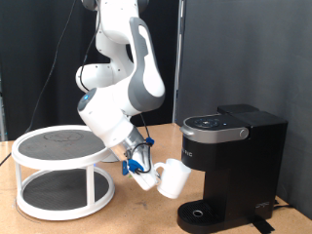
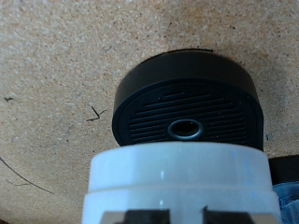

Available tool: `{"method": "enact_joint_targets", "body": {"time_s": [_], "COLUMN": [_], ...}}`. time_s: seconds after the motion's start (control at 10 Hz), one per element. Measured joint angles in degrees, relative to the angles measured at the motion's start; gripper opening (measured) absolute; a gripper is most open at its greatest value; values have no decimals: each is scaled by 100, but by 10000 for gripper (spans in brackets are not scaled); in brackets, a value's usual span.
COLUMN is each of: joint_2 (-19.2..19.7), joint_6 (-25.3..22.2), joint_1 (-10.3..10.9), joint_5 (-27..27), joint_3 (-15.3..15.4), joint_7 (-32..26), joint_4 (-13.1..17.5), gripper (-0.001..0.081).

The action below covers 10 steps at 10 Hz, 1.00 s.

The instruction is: Make a cup of coffee with the keurig machine

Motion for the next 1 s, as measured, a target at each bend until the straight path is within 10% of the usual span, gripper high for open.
{"method": "enact_joint_targets", "body": {"time_s": [1.0], "joint_2": [618], "joint_6": [347], "joint_1": [40], "joint_5": [169], "joint_3": [549], "joint_7": [-343], "joint_4": [359], "gripper": [1]}}
